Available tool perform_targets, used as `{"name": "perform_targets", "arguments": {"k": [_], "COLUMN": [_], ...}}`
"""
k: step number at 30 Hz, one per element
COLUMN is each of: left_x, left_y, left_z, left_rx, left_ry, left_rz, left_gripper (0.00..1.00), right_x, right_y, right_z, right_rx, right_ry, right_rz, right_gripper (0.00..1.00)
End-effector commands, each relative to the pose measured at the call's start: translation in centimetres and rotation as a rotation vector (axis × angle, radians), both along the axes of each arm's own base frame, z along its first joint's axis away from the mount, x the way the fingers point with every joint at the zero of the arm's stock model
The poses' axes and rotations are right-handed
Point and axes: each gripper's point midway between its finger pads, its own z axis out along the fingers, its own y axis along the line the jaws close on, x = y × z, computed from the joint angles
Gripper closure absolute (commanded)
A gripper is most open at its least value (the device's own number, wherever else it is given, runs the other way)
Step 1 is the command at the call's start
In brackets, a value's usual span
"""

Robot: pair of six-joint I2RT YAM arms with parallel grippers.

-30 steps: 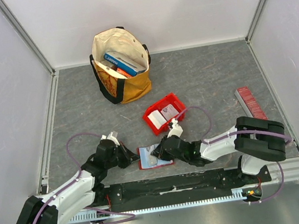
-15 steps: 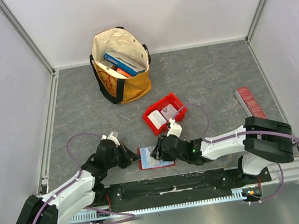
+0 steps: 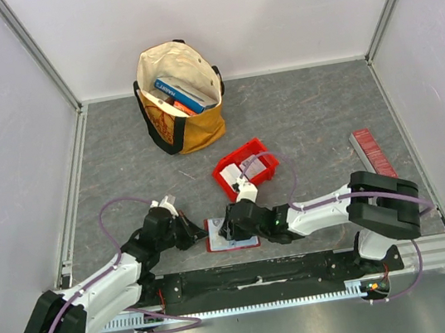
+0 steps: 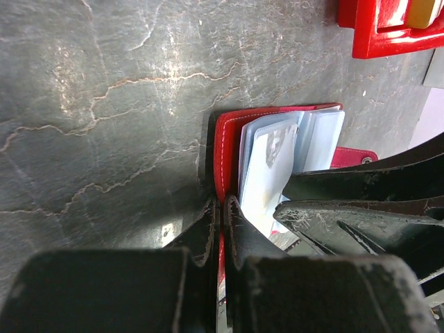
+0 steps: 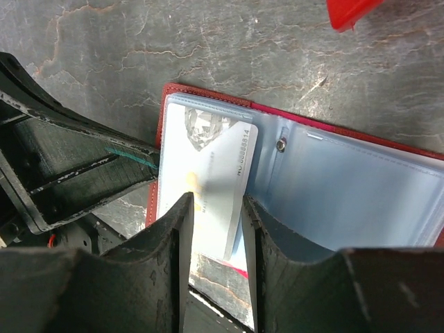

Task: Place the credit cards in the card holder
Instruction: Insert the credit card into the card holder.

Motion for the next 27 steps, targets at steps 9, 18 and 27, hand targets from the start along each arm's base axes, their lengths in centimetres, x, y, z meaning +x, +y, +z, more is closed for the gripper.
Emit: {"name": "perform_targets", "arguments": {"k": [9, 18, 27], "left_x": [0.7, 0.9, 1.0], "left_y": [-0.3, -0.2, -0.3], "left_z": [0.8, 0.9, 1.2], "left_rx": [-0.013, -0.005, -0.004], "left_ry": [-0.017, -0.024, -0.033], "left_rz": [0.018, 0.020, 0.012], "left_gripper": [0.98, 0.98, 0.98], "right_x": [0.8, 2.9, 8.6], "right_y": [0.0, -1.8, -5.6], "right_z": [3.6, 10.5, 13.5], "right_rx": [0.000, -0.027, -0.101], "right_ry": [-0.103, -0.318, -0.382], "right_rz": [0.025, 0.065, 0.017], "right_gripper": [0.53, 0.26, 0.19]}}
